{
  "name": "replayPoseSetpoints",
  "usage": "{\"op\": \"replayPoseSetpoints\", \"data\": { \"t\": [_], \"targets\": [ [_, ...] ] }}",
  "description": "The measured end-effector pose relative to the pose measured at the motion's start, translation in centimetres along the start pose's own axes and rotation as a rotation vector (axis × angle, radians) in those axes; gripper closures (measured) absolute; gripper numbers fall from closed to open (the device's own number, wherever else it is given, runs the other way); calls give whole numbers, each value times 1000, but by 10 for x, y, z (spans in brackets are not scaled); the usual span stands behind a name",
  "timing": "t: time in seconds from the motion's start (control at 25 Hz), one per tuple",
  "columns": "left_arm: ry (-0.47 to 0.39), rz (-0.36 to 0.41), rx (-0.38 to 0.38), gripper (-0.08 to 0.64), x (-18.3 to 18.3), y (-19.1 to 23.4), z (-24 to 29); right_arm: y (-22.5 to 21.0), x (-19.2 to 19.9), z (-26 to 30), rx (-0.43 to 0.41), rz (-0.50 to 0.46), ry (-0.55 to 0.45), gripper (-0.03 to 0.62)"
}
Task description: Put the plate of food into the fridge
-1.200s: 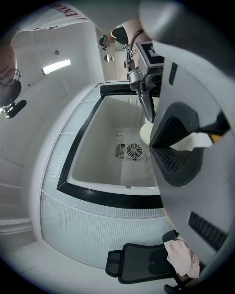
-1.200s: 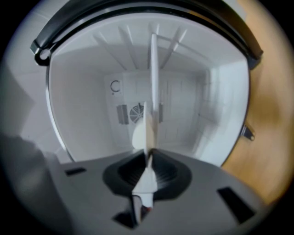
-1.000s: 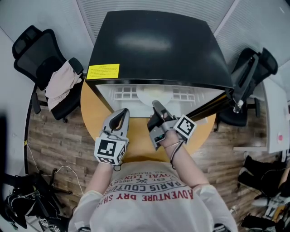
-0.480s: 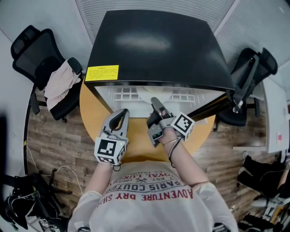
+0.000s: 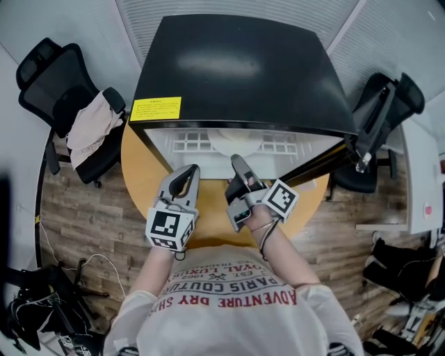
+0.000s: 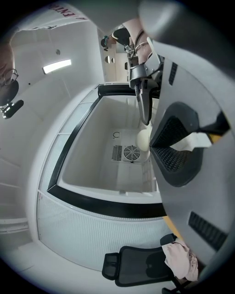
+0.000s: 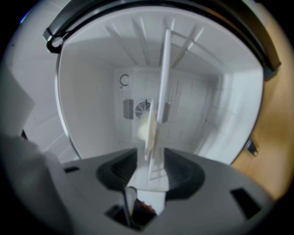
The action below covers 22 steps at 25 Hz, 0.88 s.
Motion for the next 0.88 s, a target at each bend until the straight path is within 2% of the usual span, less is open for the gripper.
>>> {"op": "replayPoseSetpoints", "data": {
  "t": [0.12,0.16,0.2,0.32,0.4,0.48,0.68,0.88],
  "targets": [
    [0,0,8,534,1,-4,-1,1,8,-12,-24,-10,21,413],
    [-1,0,10,534,1,-6,-1,2,9,-15,-24,-35,28,466],
    [-3,0,13,534,1,-7,-2,4,10,-18,-13,-71,33,529],
    [-10,4,20,534,-2,-11,-4,12,11,-27,38,-224,35,557],
    [-15,6,23,534,-4,-13,-7,27,14,-28,11,-364,42,561],
    [-20,8,25,534,-6,-14,-9,36,14,-30,24,-535,40,562],
    [-25,10,24,534,-7,-13,-13,56,12,-41,85,-1059,-7,563],
    [-28,10,21,534,-7,-13,-15,68,16,-47,104,-1372,-35,563]
  ]
}}
Point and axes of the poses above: the fingertips, and each gripper's own axes: z forward along the fingers, y to its left, x out of its underside, the point moved 3 cm from there along -z, backward along the fingers, and after that the axes turned 4 degrees about z, right-handed, at the moved point
